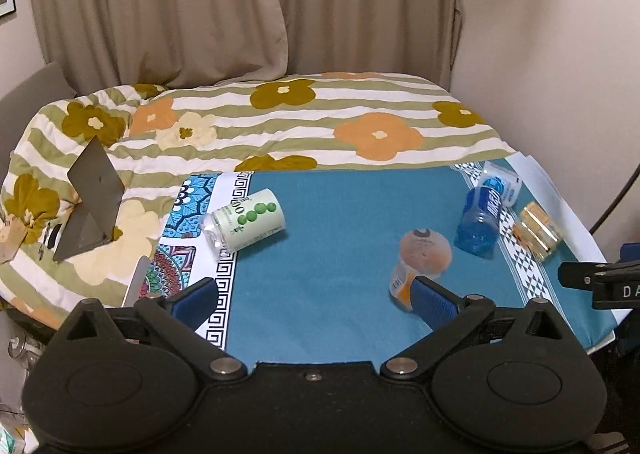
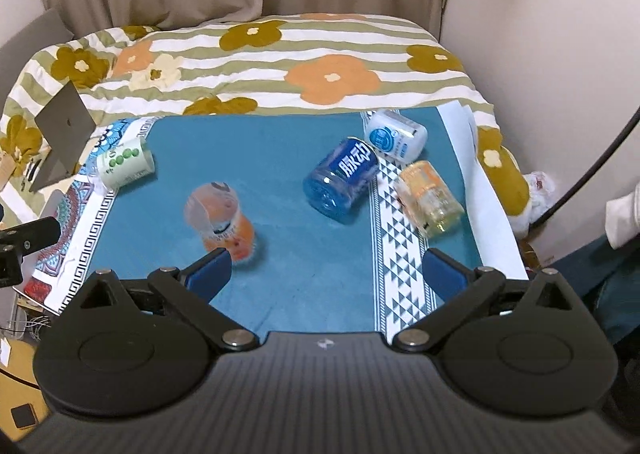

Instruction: Flip cup upright

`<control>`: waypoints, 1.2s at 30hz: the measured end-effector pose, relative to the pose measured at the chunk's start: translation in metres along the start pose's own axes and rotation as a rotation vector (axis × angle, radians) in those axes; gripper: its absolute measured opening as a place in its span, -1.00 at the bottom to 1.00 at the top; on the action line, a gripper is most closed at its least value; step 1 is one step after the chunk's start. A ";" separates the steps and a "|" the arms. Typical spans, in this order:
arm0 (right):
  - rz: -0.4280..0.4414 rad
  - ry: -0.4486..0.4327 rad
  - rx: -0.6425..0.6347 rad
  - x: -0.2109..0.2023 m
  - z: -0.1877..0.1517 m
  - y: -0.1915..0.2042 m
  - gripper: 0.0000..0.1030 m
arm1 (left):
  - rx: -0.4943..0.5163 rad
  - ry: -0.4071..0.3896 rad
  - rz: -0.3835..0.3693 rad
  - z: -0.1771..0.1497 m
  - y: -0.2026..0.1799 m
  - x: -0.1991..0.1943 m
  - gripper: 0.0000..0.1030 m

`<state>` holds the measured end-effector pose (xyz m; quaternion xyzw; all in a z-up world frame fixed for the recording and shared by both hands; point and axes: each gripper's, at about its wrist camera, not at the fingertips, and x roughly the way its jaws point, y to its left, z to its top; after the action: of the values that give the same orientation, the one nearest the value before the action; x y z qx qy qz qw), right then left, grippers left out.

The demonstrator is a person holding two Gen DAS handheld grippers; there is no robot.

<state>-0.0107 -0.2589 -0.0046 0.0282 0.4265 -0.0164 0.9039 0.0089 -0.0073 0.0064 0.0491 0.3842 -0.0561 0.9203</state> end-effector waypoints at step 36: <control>-0.006 0.014 0.000 -0.001 -0.010 -0.003 1.00 | 0.027 -0.029 0.006 -0.007 -0.011 -0.013 1.00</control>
<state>-0.0193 -0.2616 -0.0105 0.0271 0.4328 -0.0192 0.9009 -0.0071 -0.0162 0.0101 0.0619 0.3697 -0.0592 0.9252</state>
